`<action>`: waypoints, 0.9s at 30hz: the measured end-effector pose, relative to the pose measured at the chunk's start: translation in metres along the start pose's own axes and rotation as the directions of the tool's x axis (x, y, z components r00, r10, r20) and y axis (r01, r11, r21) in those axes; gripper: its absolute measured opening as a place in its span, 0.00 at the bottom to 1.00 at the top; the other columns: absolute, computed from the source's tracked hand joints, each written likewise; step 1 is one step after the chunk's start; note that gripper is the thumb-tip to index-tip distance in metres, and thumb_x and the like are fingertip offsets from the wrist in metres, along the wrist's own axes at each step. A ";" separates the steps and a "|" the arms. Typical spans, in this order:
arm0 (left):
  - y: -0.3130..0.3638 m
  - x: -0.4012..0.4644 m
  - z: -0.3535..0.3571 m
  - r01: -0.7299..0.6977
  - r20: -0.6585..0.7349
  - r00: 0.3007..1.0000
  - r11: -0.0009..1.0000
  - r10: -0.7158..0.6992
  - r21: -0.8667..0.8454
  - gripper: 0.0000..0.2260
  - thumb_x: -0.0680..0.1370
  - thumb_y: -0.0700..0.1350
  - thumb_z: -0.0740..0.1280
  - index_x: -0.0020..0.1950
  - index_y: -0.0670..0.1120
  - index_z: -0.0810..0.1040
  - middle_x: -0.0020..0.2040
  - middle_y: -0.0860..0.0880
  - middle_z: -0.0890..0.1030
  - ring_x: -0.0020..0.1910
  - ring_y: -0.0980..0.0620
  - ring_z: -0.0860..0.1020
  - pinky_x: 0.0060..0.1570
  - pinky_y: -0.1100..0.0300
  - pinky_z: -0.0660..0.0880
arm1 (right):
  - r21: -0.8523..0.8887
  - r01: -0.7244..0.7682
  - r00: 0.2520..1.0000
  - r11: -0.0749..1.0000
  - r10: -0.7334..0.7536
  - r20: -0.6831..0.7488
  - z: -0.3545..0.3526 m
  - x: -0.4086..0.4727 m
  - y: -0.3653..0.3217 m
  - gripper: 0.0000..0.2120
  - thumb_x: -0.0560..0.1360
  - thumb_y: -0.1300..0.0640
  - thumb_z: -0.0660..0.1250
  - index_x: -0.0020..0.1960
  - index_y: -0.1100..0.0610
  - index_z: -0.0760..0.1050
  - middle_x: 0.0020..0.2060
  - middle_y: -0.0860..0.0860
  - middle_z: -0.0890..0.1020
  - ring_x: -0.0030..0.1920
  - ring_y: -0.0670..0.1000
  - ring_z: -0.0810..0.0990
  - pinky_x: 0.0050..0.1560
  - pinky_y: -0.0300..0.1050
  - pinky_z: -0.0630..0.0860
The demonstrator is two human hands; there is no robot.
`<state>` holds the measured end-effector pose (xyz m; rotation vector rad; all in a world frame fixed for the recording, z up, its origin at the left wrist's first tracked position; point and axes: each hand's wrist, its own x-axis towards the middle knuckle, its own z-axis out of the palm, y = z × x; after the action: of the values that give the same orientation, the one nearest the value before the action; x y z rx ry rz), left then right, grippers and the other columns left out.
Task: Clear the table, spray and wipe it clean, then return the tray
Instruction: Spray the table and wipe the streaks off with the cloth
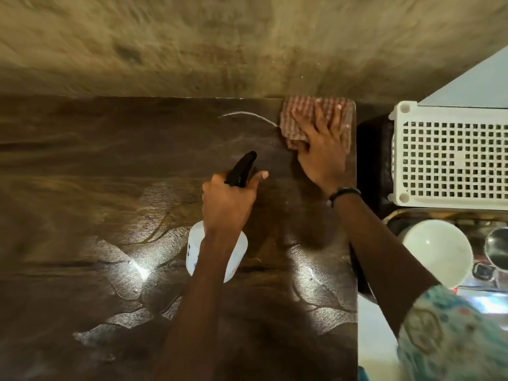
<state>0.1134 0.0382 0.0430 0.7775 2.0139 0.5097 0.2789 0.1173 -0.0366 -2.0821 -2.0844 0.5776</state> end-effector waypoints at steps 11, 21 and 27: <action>0.013 0.011 -0.003 -0.014 -0.008 1.000 0.998 0.014 0.059 0.19 0.69 0.55 0.75 0.45 0.45 0.69 0.35 0.54 0.70 0.40 0.53 0.73 0.43 0.58 0.73 | -0.074 0.177 0.984 0.981 -0.178 -0.005 -0.007 -0.043 0.043 0.31 0.73 0.57 0.57 0.74 0.43 0.60 0.77 0.51 0.58 0.77 0.63 0.50 0.73 0.65 0.55; 0.025 0.037 -0.014 -0.077 -0.080 0.993 0.994 0.084 0.082 0.30 0.68 0.57 0.75 0.61 0.37 0.74 0.48 0.46 0.79 0.49 0.49 0.79 0.53 0.53 0.78 | -0.043 0.069 0.997 0.997 -0.071 -0.033 -0.008 -0.015 0.042 0.30 0.76 0.60 0.62 0.75 0.43 0.59 0.78 0.51 0.54 0.77 0.63 0.45 0.73 0.66 0.51; 0.028 0.050 -0.021 -0.066 -0.081 0.994 0.991 0.076 0.118 0.32 0.70 0.57 0.74 0.64 0.37 0.71 0.59 0.41 0.79 0.58 0.44 0.78 0.56 0.51 0.77 | -0.021 0.001 0.998 1.000 -0.003 -0.064 -0.004 -0.011 0.026 0.29 0.76 0.58 0.62 0.75 0.43 0.60 0.78 0.52 0.55 0.77 0.63 0.45 0.73 0.67 0.47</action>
<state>0.0840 0.0917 0.0412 0.9137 2.1158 0.4781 0.3049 0.1064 -0.0403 -2.0807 -2.0661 0.4837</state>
